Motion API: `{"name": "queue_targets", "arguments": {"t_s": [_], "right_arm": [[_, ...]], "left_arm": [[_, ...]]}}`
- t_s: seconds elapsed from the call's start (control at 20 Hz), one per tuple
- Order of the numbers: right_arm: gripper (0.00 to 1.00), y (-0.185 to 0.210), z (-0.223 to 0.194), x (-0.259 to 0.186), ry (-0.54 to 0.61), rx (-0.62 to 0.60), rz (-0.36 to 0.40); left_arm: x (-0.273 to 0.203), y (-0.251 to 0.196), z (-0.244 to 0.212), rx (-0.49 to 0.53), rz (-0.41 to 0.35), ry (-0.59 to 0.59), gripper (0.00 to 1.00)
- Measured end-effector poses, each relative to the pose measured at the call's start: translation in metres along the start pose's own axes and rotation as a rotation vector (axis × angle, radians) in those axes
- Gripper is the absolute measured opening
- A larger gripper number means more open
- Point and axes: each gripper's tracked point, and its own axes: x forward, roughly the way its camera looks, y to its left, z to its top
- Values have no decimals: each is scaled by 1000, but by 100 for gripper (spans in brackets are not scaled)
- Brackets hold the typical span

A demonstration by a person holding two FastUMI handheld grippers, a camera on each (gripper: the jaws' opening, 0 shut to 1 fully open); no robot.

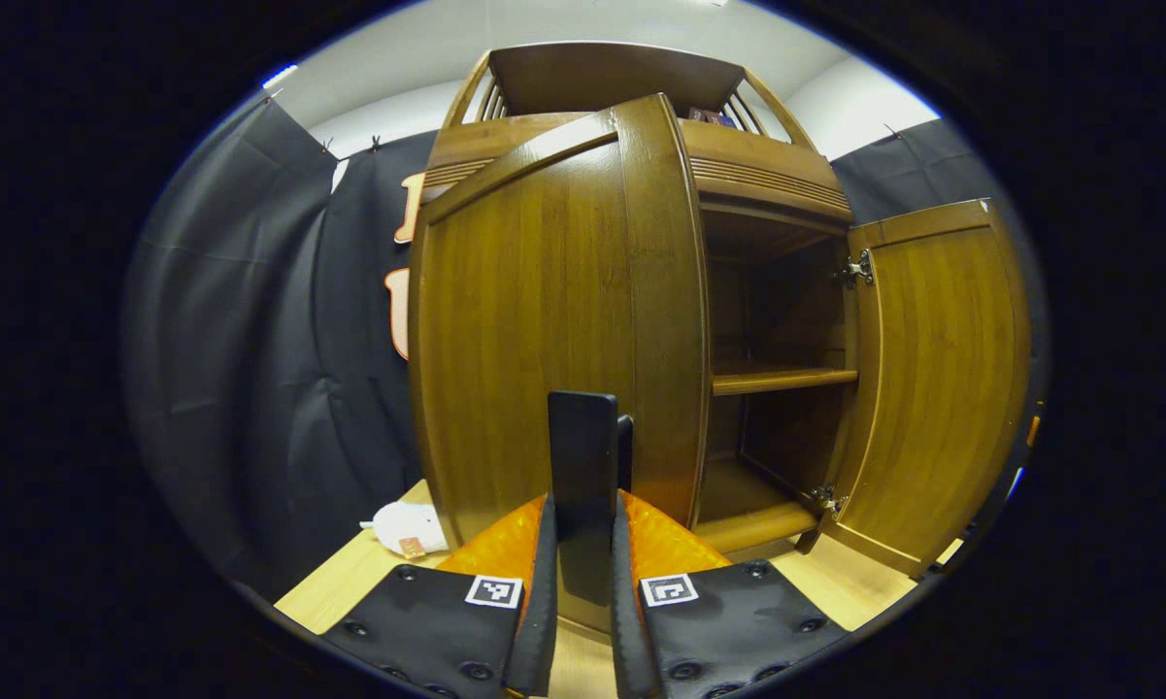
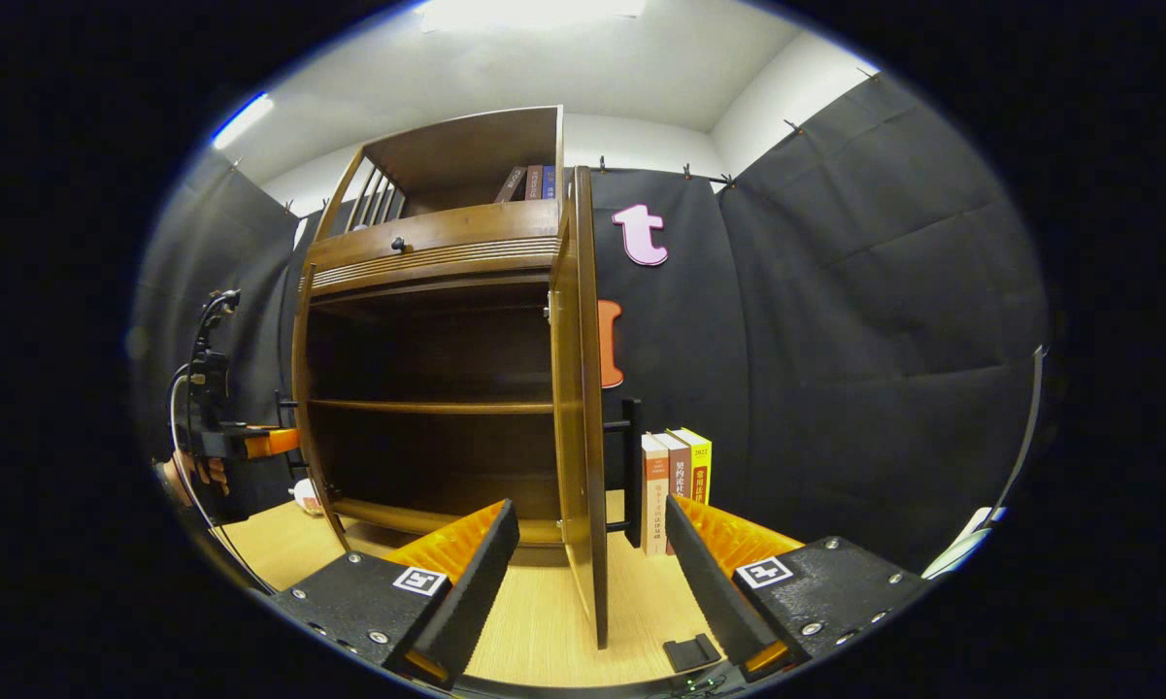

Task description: Open the right door of the double-door shoe cabinet with the right hand, and open the left door with the left hand.

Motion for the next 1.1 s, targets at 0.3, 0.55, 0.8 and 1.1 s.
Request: {"name": "queue_targets", "arguments": {"t_s": [0.3,0.55,0.8,1.1], "right_arm": [[93,14,7,0,-18,29,5],[93,28,15,4,-23,37,-1],[93,45,22,5,-31,26,-7],[93,65,20,0,-31,24,-33]], "left_arm": [[-44,63,1,0,112,-47,25],[-52,103,2,-7,110,-63,14],[-57,136,-3,-55,44,-62,7],[-56,163,-5,-23,-35,-98,4]]}}
